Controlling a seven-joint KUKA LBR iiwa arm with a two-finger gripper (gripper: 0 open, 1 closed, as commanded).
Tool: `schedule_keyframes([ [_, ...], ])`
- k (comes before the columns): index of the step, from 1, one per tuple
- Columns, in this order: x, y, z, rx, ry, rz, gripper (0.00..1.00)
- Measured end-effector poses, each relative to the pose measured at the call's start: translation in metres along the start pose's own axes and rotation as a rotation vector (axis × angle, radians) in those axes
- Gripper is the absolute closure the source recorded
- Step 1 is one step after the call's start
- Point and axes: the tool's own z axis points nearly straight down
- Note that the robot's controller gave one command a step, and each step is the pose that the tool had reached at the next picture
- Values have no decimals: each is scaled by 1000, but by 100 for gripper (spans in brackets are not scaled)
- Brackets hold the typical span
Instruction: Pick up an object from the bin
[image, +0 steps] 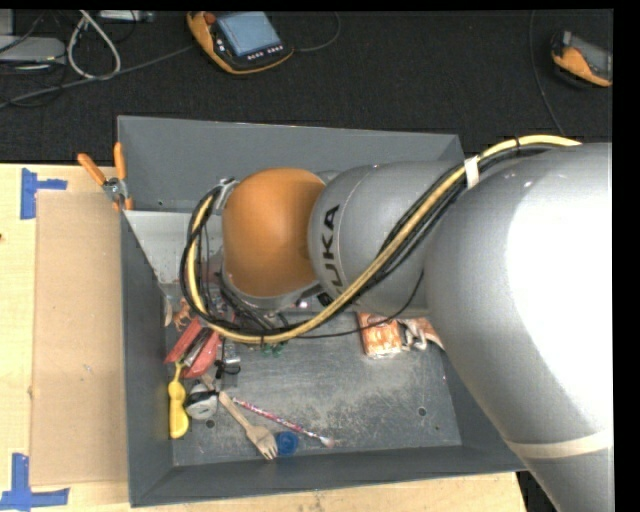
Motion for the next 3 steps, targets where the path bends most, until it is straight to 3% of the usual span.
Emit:
schedule_keyframes([
  [1, 3, -8, 22, -3, -11, -74, 0],
  [2, 0, -22, 21, -10, -26, -129, 0],
  [3, 3, -8, 19, 2, -22, -439, 0],
])
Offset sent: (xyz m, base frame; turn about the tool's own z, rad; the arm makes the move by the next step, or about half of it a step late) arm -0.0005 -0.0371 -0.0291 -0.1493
